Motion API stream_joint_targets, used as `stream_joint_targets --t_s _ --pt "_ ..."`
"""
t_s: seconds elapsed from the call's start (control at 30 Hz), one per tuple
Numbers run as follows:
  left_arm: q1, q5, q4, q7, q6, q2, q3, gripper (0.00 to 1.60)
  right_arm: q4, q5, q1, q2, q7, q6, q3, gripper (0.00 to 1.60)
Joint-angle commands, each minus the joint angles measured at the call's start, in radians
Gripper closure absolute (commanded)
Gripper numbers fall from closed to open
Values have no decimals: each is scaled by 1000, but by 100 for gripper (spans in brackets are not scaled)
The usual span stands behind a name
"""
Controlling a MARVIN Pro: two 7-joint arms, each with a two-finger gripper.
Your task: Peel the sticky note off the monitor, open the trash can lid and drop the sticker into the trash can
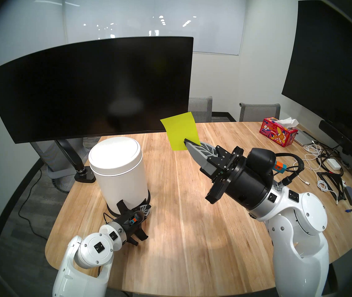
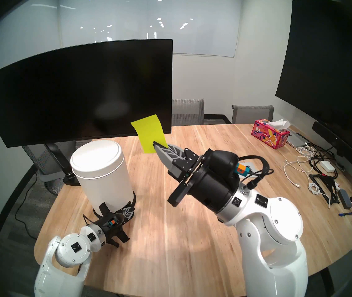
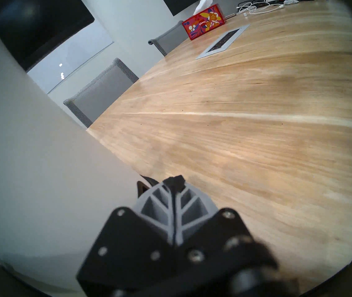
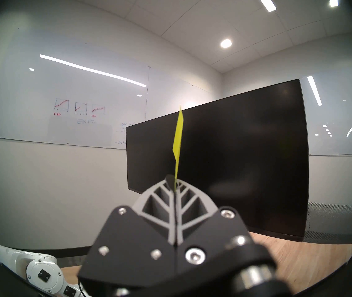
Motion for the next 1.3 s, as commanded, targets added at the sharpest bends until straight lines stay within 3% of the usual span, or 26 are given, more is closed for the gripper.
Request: stream_joint_targets --t_s 0.0,0.33,0.67,0.93,1.27 --pt "-7 9 23 29 2 -7 -17 160 -21 9 3 -9 -2 -2 1 160" --pt "19 23 51 26 -17 5 -25 160 -21 11 10 -13 2 5 4 160" --pt "25 19 65 33 -26 6 -26 160 -21 -50 44 -1 -30 83 -62 160" --pt "30 12 48 32 -25 5 -27 160 -21 -112 102 4 -42 153 -140 160" --pt "47 11 27 19 -24 9 -24 160 8 -212 204 -13 -59 227 -298 160"
